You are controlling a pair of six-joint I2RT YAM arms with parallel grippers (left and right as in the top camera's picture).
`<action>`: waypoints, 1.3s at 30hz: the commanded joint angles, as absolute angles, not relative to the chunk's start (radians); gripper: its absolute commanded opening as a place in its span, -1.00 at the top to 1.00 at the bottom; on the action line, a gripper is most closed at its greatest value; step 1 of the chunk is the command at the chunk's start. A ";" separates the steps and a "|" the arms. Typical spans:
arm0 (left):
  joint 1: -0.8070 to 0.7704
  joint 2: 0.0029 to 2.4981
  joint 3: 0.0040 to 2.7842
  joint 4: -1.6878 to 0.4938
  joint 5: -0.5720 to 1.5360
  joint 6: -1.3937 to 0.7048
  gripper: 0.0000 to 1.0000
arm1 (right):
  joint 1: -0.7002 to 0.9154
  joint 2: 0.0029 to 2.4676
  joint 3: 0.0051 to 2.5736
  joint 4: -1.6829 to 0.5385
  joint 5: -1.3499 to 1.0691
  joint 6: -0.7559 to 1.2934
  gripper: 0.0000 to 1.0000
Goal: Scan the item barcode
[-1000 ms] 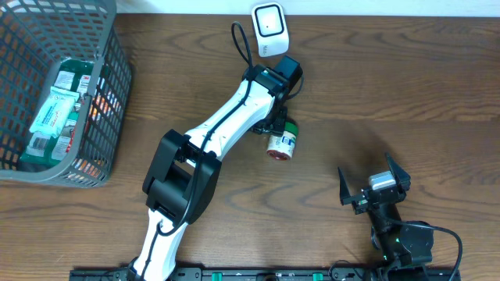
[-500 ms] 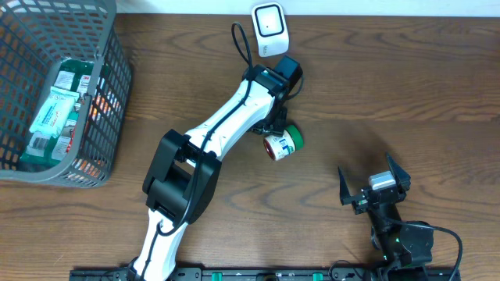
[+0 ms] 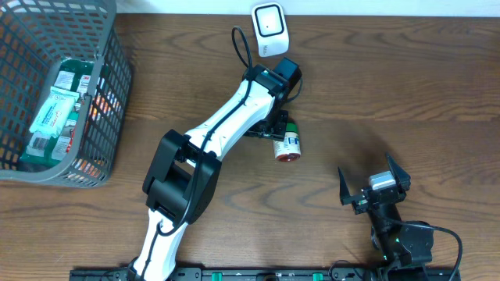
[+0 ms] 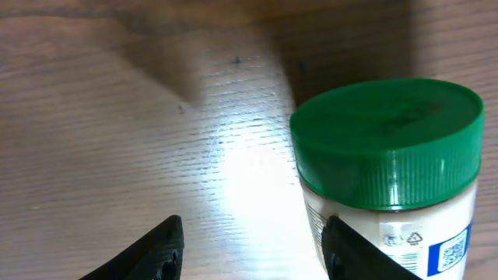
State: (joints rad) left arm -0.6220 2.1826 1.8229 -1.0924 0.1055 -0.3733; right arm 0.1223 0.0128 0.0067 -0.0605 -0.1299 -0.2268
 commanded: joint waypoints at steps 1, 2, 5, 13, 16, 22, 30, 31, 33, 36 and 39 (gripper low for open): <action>-0.619 2.188 1.816 -1.095 0.124 -0.379 -0.17 | 0.138 0.009 0.006 -0.064 -0.124 -0.214 -0.99; -0.619 2.188 1.817 -1.095 0.124 -0.379 -0.17 | 0.138 0.009 0.006 -0.064 -0.124 -0.214 -0.98; -0.619 2.186 1.821 -1.095 0.126 -0.379 -0.17 | 0.138 0.009 0.006 -0.064 -0.124 -0.214 -0.99; -0.619 2.185 1.833 -1.089 0.196 -0.379 -0.17 | 0.138 0.009 0.006 -0.064 -0.124 -0.214 -0.99; -0.619 2.185 1.833 -1.088 0.196 -0.379 -0.17 | 0.138 0.009 0.006 -0.064 -0.124 -0.214 -0.98; -0.619 2.181 1.833 -1.084 0.229 -0.379 -0.17 | 0.138 0.009 0.006 -0.064 -0.124 -0.214 -0.98; -0.619 2.180 1.860 -1.058 0.224 -0.377 -0.20 | 0.138 0.009 0.006 -0.064 -0.124 -0.214 -0.99; -0.619 2.180 1.864 -1.047 0.224 -0.368 -0.20 | 0.138 0.009 0.006 -0.064 -0.124 -0.214 -0.99; -0.619 2.180 1.865 -1.013 0.224 -0.356 -0.20 | 0.138 0.009 0.006 -0.064 -0.124 -0.214 -0.98; -0.625 2.180 1.865 -1.000 0.228 -0.356 -0.20 | 0.138 0.009 0.006 -0.064 -0.124 -0.214 -0.99; -0.629 2.180 1.865 -1.000 0.228 -0.355 -0.20 | 0.138 0.009 0.006 -0.064 -0.124 -0.214 -0.99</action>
State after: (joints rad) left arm -0.6239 2.1826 1.8389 -0.9966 0.2157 -0.3656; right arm 0.1223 0.0128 0.0067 -0.0605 -0.1299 -0.2268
